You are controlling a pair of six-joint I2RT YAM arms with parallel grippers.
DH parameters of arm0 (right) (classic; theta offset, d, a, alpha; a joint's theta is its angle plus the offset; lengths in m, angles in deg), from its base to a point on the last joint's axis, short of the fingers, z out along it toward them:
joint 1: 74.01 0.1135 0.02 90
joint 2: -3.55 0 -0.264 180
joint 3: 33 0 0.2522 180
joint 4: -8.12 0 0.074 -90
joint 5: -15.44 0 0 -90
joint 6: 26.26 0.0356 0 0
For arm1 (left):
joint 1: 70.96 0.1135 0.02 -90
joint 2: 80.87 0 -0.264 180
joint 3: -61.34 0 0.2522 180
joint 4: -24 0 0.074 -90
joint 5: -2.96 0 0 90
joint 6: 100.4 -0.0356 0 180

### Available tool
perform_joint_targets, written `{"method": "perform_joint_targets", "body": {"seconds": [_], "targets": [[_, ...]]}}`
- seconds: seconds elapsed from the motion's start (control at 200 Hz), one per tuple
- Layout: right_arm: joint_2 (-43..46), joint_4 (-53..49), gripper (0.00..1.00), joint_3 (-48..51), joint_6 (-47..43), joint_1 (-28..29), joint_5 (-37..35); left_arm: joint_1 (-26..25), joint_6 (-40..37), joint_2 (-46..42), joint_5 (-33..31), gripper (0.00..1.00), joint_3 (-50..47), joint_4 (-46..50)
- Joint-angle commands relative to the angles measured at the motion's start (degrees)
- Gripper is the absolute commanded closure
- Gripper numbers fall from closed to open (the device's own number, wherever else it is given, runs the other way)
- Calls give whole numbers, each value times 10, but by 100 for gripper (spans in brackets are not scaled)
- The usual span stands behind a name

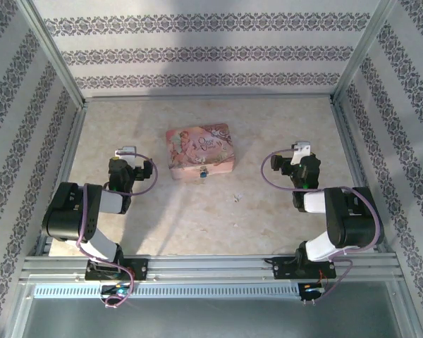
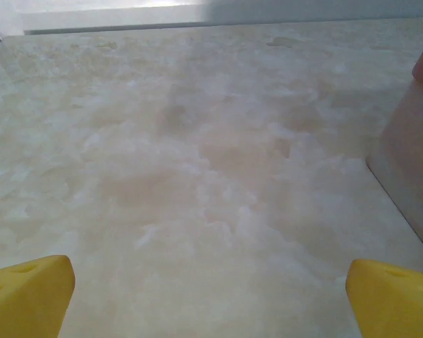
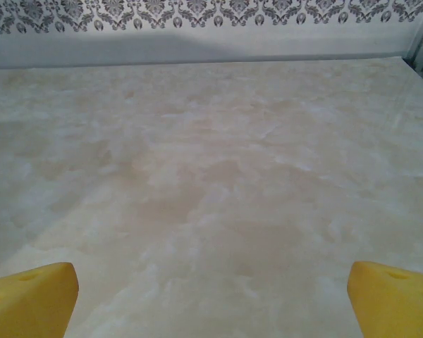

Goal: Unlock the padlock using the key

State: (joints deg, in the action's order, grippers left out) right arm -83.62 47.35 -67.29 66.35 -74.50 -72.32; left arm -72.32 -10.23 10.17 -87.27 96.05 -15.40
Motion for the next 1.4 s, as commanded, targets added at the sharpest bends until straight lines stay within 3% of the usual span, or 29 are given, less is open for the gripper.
{"method": "perform_joint_targets", "body": {"seconds": [0.0, 0.675, 0.855, 1.064, 1.159, 1.244, 1.394], "targets": [[-6, 11, 2, -11, -8, 8, -21, 7, -9, 4, -3, 1, 9, -21], [-3, 13, 2, -10, -3, 5, -14, 7, 0, 4, -21, 1, 3, -35], [110, -107, 2, -22, 3, 5, -24, 7, 10, -75, -51, 1, -88, -134], [269, -330, 2, -75, 99, 13, 46, 7, 93, -294, -40, 1, -41, 175], [306, -395, 2, -100, 167, 23, 118, 7, 187, -365, -54, 1, 6, 332], [327, -422, 2, -112, 222, 45, 163, 7, 248, -395, -19, 1, 53, 449], [300, -515, 2, -161, 266, 113, 173, 7, 336, -375, 98, 1, 121, 581]]}}
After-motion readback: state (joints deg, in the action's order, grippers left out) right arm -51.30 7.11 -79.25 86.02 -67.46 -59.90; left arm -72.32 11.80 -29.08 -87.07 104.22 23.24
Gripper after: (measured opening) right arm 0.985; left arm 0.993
